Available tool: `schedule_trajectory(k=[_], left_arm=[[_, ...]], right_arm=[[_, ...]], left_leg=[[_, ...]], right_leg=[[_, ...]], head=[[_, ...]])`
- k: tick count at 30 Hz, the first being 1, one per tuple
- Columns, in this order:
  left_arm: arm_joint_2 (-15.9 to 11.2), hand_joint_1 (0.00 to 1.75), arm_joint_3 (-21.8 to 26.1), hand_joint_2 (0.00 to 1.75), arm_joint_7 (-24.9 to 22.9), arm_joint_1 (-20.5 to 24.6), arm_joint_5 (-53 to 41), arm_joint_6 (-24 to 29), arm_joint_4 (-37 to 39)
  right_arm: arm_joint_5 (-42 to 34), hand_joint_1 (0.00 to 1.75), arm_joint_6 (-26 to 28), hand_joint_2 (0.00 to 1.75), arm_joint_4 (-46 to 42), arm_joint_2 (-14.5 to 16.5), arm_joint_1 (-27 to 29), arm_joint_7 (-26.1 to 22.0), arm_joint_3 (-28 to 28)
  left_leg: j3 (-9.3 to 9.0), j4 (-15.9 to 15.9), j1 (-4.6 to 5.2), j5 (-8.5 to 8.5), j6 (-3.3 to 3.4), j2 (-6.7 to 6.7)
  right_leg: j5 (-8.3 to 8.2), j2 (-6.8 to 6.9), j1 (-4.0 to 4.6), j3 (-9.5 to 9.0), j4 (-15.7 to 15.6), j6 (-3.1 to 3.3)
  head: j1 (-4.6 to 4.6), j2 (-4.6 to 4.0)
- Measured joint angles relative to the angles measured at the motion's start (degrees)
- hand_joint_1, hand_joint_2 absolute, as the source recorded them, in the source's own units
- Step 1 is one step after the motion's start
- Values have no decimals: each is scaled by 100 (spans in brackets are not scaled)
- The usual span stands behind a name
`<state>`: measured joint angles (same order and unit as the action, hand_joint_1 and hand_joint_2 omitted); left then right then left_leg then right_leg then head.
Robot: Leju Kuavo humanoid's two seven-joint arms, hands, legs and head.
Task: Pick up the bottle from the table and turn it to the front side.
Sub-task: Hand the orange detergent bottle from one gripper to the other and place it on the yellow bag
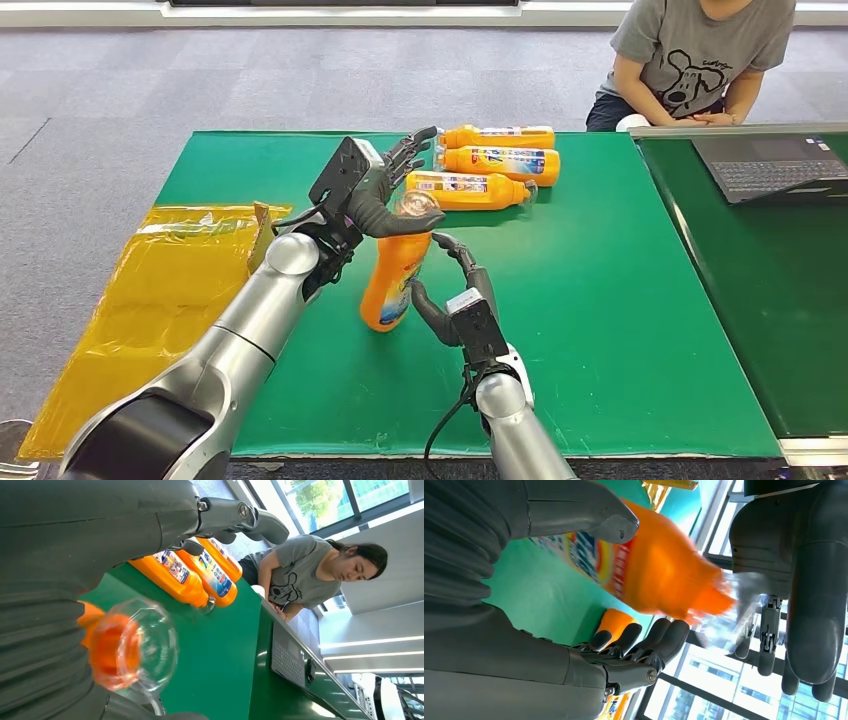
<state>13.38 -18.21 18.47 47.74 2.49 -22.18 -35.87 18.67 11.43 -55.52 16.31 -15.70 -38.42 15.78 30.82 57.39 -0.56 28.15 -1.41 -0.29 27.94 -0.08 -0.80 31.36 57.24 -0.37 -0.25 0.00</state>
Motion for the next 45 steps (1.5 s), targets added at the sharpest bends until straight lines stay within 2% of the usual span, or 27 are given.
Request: schedule_trajectory(k=[7, 11, 22, 23, 26, 27, 30, 36, 45], left_arm=[[0, 1, 0, 175, 1, 15, 0, 0, 53], [0, 175, 0, 175, 52, 18, 0, 5, 64], [-31, 175, -32, 175, 221, 8, 0, -102, -37], [-37, 146, -33, 175, 226, 8, 0, -101, -45], [-60, 15, -37, 175, 234, 8, -5, -87, -70], [-67, 0, -38, 131, 236, 8, -33, -62, -77], [-89, 0, -88, 0, 212, 14, -334, 172, -85], [-152, 0, -398, 0, 93, 131, -1367, 825, 22], [-157, 0, -437, 0, 169, 175, -1554, 933, 213]], right_arm=[[0, 175, 0, 175, 0, 0, 0, 0, 0], [0, 175, 0, 175, 0, -1, 1, 10, 0], [7, 175, 78, 175, 2, -39, 92, 51, 0], [6, 175, 84, 175, 2, -43, 99, 51, -1], [2, 175, 90, 175, 3, -52, 113, 52, -5], [0, 175, 90, 175, 7, -55, 113, 52, -8], [-10, 175, 90, 175, 43, -57, 99, 50, -30], [-10, 175, 79, 175, 156, -61, 31, 34, -100], [0, 175, 82, 175, 241, -61, -16, 52, -156]], left_leg=[[0, 0, 0, -1, -1, 0], [0, 0, 0, -1, -1, 0], [2, 0, 0, -1, -1, 0], [2, 0, 0, -1, -1, 0], [2, 0, 0, -1, -1, 0], [2, 0, 0, -1, -1, 0], [2, 0, 0, -1, -1, 0], [3, 0, 0, -1, -1, 0], [3, 0, 0, -2, -1, 0]], right_leg=[[0, 0, 0, 0, 1, 0], [0, 0, 0, 0, 2, 0], [0, 1, 0, 1, 2, 0], [0, 1, 0, 1, 2, 0], [0, 1, 0, 1, 2, 0], [0, 1, 0, 1, 2, 0], [0, 1, 0, 1, 3, 0], [0, 1, 0, 2, 4, 0], [0, 1, 0, 2, 5, 0]], head=[[0, 0], [0, 0], [0, 0], [0, 0], [1, 0], [0, 0], [0, 0], [1, 0], [1, 0]])
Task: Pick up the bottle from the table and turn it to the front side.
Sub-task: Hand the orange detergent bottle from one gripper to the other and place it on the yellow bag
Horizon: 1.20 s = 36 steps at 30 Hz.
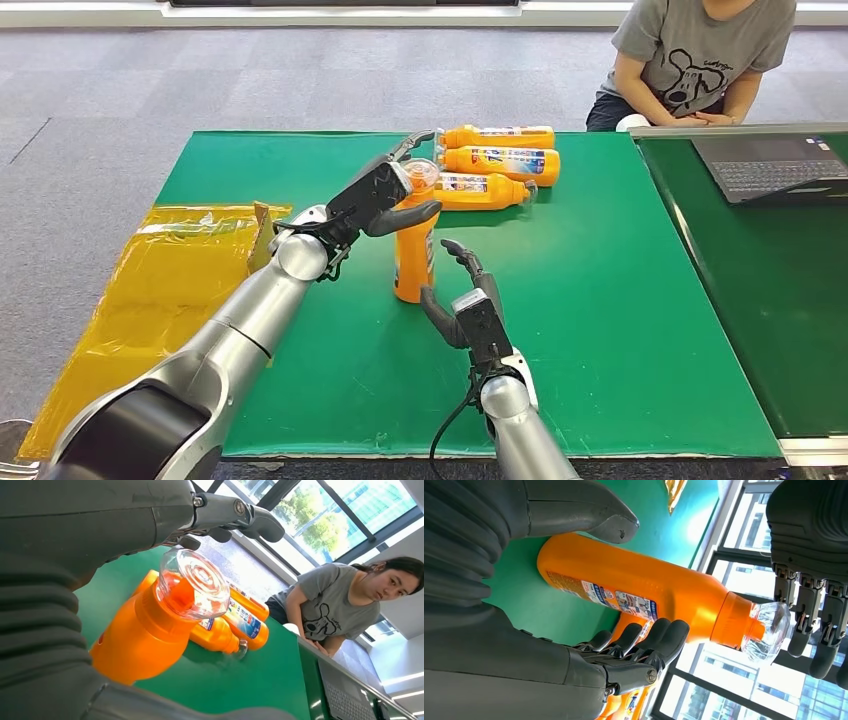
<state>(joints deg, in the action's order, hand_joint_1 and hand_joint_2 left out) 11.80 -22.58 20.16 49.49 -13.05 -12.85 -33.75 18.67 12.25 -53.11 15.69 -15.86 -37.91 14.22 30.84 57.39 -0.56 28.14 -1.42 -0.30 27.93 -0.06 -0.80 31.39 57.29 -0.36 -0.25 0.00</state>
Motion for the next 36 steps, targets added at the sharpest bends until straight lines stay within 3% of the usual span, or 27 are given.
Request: schedule_trajectory(k=[3, 5, 7, 9, 21, 36], left_arm=[[-7, 0, -15, 0, 19, 4, -2, 10, 35], [-32, 0, -18, 0, 74, -22, -12, 46, 32], [-75, 0, -18, 0, 148, -68, -33, 92, 1], [-122, 0, -16, 0, 198, -116, -58, 117, -47], [-267, 0, 51, 0, 270, -324, -187, 192, -232], [-363, 0, 179, 0, 310, -537, -249, 204, -429]], right_arm=[[11, 173, -2, 175, 11, 0, 5, -1, -3], [44, 105, -16, 175, 14, 0, 34, -1, -3], [93, 19, -20, 175, 13, 0, 74, -2, -3], [146, 0, 16, 175, 13, 0, 95, 0, -3], [406, 0, 402, 175, -10, 0, 138, -10, -2], [479, 0, 437, 175, -254, 0, 213, 25, 17]], left_leg=[[0, 0, 0, 0, 0, 0], [1, 0, 0, 0, 0, 0], [1, 0, 0, 0, 0, 0], [1, 0, 0, 0, 0, 0], [2, 0, 0, 0, 0, 0], [3, 0, 0, -1, 0, 0]], right_leg=[[0, 0, 0, 0, 1, 0], [0, 0, 0, 0, 2, 0], [0, 0, 0, 0, 2, 0], [0, 1, 0, 0, 3, 0], [0, 2, 0, 0, 4, 0], [0, 3, 0, 2, 4, 0]], head=[[0, 0], [0, 0], [0, 0], [-1, 0], [-1, 0], [0, 0]])
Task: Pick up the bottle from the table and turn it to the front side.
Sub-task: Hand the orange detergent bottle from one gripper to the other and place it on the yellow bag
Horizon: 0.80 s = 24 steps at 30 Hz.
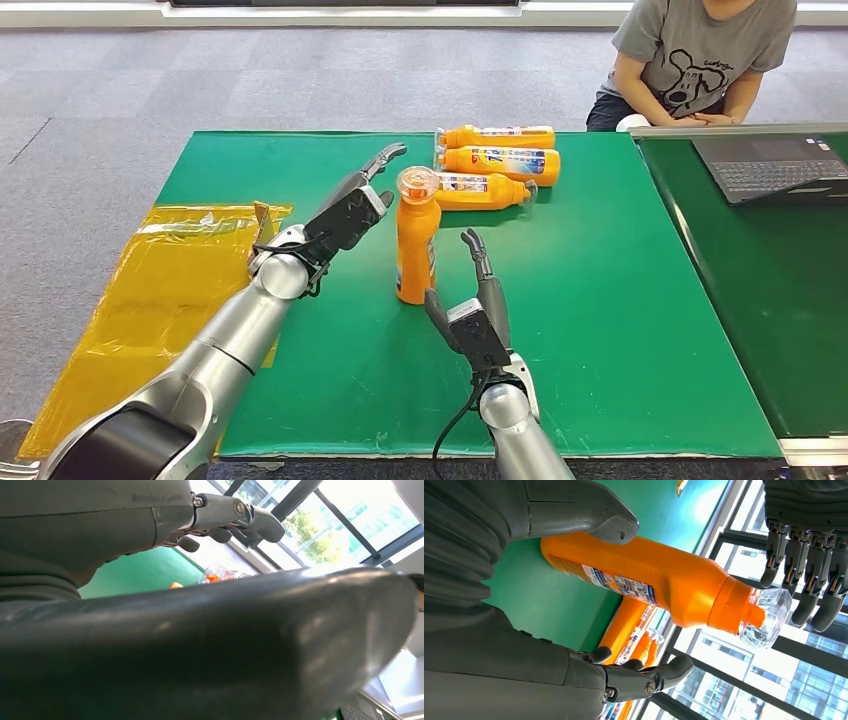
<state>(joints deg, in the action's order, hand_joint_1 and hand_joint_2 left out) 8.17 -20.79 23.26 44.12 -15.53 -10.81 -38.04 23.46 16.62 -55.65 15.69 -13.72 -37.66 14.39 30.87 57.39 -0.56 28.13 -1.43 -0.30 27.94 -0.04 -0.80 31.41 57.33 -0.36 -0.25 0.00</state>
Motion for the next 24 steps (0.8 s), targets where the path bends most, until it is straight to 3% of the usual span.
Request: schedule_trajectory(k=[13, 24], left_arm=[[-3, 0, 0, 0, -311, -11, -434, 241, 90], [208, 0, 0, 0, -273, 49, -510, 251, 669]], right_arm=[[30, 0, -39, 175, -40, 0, 0, 15, 74], [4, 0, -51, 175, -42, 0, -31, 23, 268]], left_leg=[[-1, 0, 0, 0, -1, 0], [0, 1, 0, -1, -1, 0]], right_leg=[[0, -1, 1, 2, 0, 0], [0, -2, 0, 2, 0, 0]], head=[[0, 0], [0, 0]])
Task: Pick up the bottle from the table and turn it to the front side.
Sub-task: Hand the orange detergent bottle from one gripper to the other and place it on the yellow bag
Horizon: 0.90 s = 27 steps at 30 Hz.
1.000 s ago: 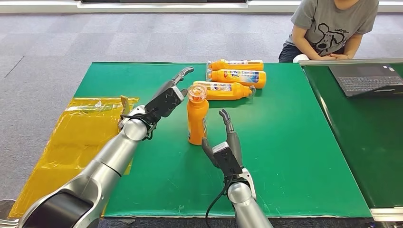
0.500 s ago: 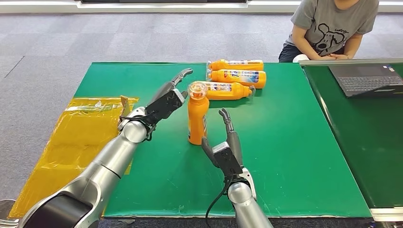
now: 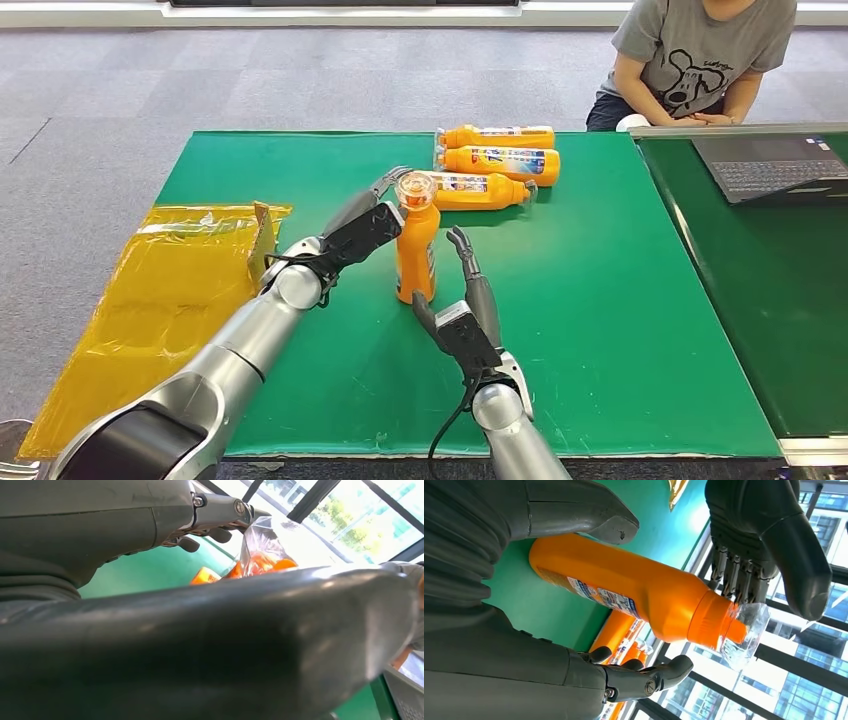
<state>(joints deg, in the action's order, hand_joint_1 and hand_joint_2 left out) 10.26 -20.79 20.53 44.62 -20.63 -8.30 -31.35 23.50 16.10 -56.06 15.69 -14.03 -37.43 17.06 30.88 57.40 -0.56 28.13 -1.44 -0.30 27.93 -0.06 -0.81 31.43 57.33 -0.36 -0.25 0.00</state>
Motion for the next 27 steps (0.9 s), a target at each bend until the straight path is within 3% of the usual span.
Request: schedule_trajectory(k=[17, 21, 23, 27], left_arm=[[226, 0, 31, 0, 59, 194, 112, -11, 428], [245, 0, 43, 175, 63, 229, 128, -10, 486], [254, 5, 51, 175, 74, 237, 155, 2, 502], [298, 175, 101, 175, 155, 238, 199, 43, 521]], right_arm=[[-33, 0, 18, 175, 2, 0, -15, -10, 166], [-42, 0, 16, 175, 2, 0, -16, -10, 173], [-58, 0, 8, 175, 3, 0, -17, -11, 175], [-100, 0, -10, 175, 34, 0, -23, -64, 186]], left_leg=[[0, 0, 0, 0, -1, 0], [0, 0, 0, -1, -1, 0], [0, 0, 0, -1, -1, 0], [0, 0, 0, -1, -1, 0]], right_leg=[[0, 1, 0, 0, 1, 0], [0, 1, 0, 0, 2, 0], [0, 1, 0, 0, 2, 0], [0, 1, 0, 0, 2, 0]], head=[[1, 0], [1, 0], [1, 0], [-1, 0]])
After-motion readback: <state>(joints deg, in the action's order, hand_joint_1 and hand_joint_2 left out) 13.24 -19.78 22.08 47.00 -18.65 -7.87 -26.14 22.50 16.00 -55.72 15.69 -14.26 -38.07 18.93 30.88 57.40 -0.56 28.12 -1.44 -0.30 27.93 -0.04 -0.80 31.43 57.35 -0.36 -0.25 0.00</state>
